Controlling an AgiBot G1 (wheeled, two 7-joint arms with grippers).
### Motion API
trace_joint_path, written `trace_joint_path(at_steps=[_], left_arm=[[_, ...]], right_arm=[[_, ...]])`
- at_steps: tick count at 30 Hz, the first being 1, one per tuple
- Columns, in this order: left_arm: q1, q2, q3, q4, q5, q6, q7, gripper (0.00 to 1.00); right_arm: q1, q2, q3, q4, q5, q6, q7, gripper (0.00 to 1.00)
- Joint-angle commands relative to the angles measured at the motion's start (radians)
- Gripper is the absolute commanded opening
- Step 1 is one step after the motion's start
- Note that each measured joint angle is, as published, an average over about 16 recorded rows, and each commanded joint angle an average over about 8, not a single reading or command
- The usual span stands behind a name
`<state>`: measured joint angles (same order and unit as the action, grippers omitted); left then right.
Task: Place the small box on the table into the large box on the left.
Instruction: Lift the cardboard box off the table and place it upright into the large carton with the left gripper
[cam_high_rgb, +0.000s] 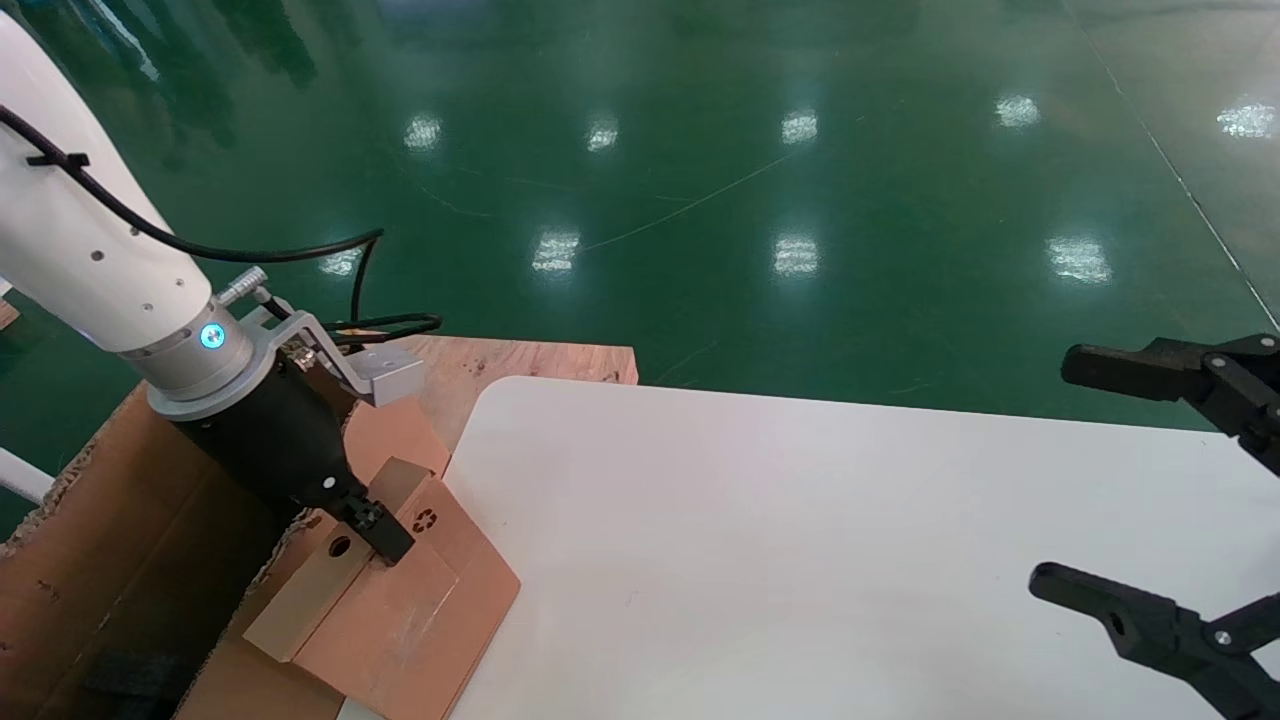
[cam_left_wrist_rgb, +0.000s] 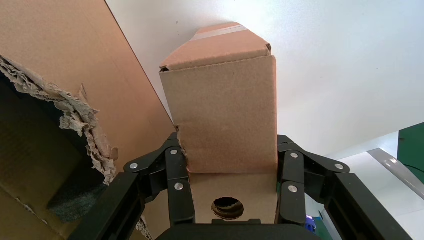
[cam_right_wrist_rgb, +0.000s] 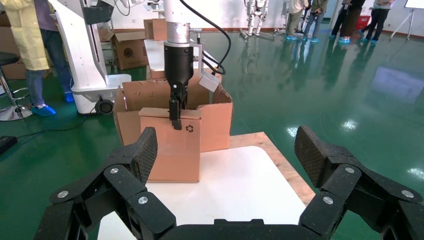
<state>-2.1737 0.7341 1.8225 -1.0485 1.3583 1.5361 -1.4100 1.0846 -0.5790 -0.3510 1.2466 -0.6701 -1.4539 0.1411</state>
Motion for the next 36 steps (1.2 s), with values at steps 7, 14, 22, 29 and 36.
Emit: trace_joint_path(at_steps=[7,14,22,29,36], left_arm=[[0.0,0.0,0.0,0.0,0.0,0.0,0.0,0.0],[0.0,0.0,0.0,0.0,0.0,0.0,0.0,0.0],[0.0,0.0,0.0,0.0,0.0,0.0,0.0,0.79],[0.0,0.0,0.0,0.0,0.0,0.0,0.0,1.0],[0.0,0.0,0.0,0.0,-0.001,0.0,0.0,1.0]], right_arm=[[0.0,0.0,0.0,0.0,0.0,0.0,0.0,1.0],[0.0,0.0,0.0,0.0,0.0,0.0,0.0,1.0],[0.0,0.0,0.0,0.0,0.0,0.0,0.0,1.0],[0.0,0.0,0.0,0.0,0.0,0.0,0.0,1.0],[0.0,0.0,0.0,0.0,0.0,0.0,0.0,1.0]])
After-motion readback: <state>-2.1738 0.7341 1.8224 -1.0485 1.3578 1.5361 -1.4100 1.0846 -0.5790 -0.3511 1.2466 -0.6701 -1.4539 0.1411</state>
